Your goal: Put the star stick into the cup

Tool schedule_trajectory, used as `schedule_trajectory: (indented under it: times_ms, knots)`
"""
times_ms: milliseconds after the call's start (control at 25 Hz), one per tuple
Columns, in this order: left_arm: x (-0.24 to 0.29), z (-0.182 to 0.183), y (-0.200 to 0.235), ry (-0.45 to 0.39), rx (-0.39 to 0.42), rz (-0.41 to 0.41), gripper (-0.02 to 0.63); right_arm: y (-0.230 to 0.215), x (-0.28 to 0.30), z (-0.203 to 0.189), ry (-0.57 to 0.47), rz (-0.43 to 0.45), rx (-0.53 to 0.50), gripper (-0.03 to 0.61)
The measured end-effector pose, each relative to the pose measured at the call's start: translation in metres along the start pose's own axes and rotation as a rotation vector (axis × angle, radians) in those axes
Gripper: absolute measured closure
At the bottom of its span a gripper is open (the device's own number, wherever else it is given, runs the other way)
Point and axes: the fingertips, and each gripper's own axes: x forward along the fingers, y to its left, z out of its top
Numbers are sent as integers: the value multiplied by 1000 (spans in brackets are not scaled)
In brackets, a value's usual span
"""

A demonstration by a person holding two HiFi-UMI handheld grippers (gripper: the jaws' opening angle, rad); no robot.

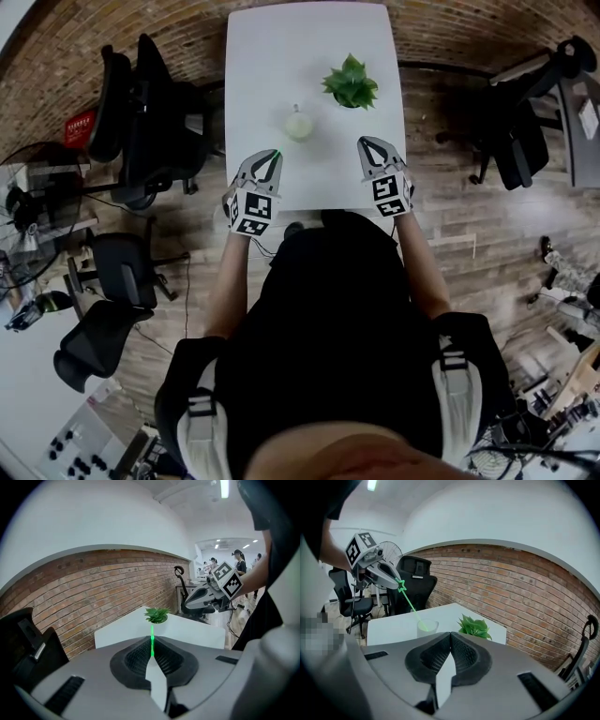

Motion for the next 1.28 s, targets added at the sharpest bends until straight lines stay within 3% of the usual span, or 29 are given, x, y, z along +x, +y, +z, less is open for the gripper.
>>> schedule_trajectory:
  times_ms: [440, 1160, 1280]
  knots:
    - [37, -2, -7, 58, 46, 0, 584, -15, 13, -5, 19, 47, -31, 580]
    - [52, -13, -5, 90, 10, 56, 581, -15, 13, -12, 14, 71, -31, 580]
    - [50, -15, -7, 94, 11, 47, 518, -12, 12, -11, 18, 72, -29, 578]
